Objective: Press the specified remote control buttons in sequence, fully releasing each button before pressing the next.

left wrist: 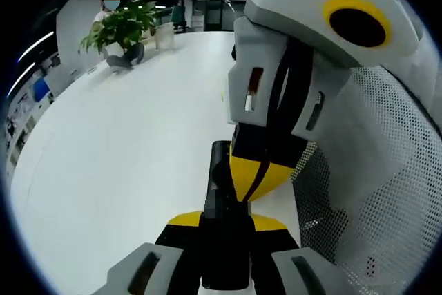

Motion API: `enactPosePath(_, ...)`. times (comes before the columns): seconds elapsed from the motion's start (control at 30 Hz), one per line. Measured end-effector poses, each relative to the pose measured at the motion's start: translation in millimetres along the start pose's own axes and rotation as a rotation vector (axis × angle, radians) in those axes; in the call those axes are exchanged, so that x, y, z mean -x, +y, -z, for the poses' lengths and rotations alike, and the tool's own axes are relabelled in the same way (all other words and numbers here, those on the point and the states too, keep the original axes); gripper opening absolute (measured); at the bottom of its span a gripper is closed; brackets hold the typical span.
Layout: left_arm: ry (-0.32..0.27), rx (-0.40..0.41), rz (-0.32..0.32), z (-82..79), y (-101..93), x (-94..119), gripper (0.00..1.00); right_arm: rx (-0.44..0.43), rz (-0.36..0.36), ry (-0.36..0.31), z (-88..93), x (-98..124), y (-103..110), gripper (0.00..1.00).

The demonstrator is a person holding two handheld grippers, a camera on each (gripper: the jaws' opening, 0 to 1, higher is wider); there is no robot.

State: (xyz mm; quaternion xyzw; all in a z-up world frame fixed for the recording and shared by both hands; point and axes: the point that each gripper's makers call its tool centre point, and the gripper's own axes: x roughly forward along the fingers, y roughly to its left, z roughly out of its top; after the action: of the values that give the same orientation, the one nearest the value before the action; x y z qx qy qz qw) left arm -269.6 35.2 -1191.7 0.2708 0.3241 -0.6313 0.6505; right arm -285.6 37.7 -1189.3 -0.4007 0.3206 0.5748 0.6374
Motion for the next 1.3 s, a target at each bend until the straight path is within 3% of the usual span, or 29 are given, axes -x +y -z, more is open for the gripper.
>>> enactPosePath(0.17,-0.013,0.015,-0.006,-0.3,0.2,0,0.22,-0.139,-0.034,-0.079,-0.7,3,-2,0.00)
enactPosePath(0.4,-0.031,0.029,-0.015,0.0,0.5,0,0.23,-0.108,-0.011,-0.050,2.1,3,-19,0.00)
enactPosePath(0.6,-0.036,0.028,-0.008,-0.1,0.6,1,0.22,-0.104,-0.044,-0.032,1.6,1,-18,0.00)
enactPosePath(0.67,-0.034,0.025,-0.007,0.0,0.8,1,0.22,-0.052,-0.030,-0.006,1.6,0,-18,0.00)
enactPosePath(0.83,-0.030,0.020,-0.007,0.2,0.7,1,0.22,-0.023,-0.007,0.030,0.2,-1,-17,0.00)
enactPosePath(1.0,-0.035,0.020,-0.006,0.4,0.5,1,0.22,-0.113,-0.039,-0.002,0.5,2,-19,0.00)
enactPosePath(1.2,-0.042,-0.009,-0.026,1.0,-1.6,0,0.22,-0.241,-0.170,-0.027,-0.2,5,-18,0.00)
enactPosePath(1.3,-0.058,-0.004,-0.035,0.9,-0.9,0,0.22,-0.221,-0.138,-0.007,4.9,5,-26,0.00)
